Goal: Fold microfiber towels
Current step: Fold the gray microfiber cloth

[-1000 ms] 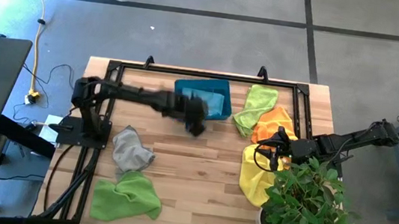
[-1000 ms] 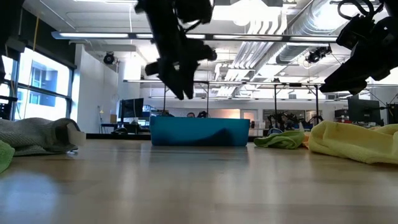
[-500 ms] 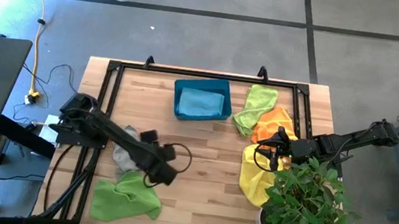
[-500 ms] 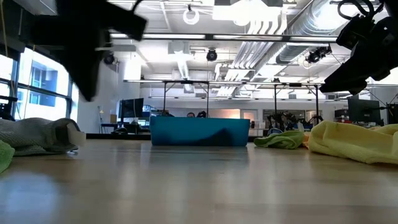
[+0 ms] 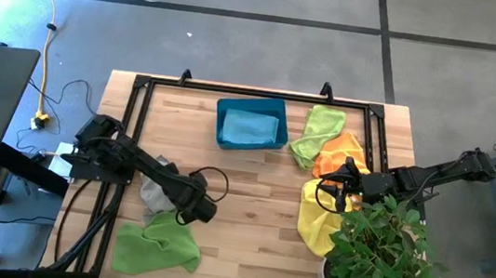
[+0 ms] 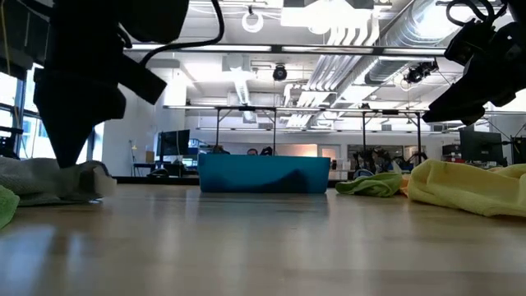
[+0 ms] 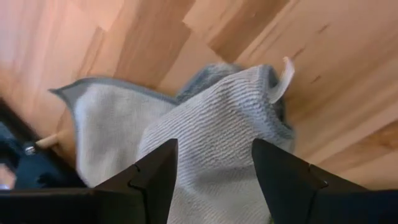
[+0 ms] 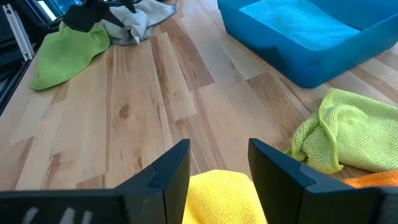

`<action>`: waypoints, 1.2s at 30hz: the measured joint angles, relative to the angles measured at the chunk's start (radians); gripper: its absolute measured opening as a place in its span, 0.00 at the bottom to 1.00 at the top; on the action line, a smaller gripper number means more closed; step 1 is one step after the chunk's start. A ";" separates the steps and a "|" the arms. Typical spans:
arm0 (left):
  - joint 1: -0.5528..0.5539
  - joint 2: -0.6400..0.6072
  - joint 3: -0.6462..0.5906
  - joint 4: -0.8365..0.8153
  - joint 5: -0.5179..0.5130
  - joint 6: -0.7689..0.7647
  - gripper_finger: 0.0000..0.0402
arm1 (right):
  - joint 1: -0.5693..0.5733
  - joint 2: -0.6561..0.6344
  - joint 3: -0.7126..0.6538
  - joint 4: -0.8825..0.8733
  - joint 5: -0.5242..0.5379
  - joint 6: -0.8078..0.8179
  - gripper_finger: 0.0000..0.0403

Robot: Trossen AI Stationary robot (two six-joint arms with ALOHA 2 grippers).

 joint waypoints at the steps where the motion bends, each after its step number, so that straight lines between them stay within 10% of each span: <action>1: -0.002 0.000 -0.006 0.015 -0.004 -0.003 0.50 | 0.000 0.000 0.000 0.000 0.000 0.000 0.38; 10: 0.000 0.000 -0.102 0.214 -0.094 0.109 0.46 | 0.000 0.000 0.000 0.000 0.000 0.000 0.38; 22: 0.023 0.000 -0.050 0.547 -0.125 0.380 0.02 | 0.000 0.000 0.000 0.000 0.000 0.000 0.38; 31: 0.062 0.000 0.044 0.901 -0.125 0.655 0.00 | 0.000 0.000 0.000 0.000 0.000 0.000 0.38; 36: 0.065 0.000 0.090 0.813 -0.090 0.672 0.02 | 0.000 0.000 0.000 0.000 0.000 0.000 0.38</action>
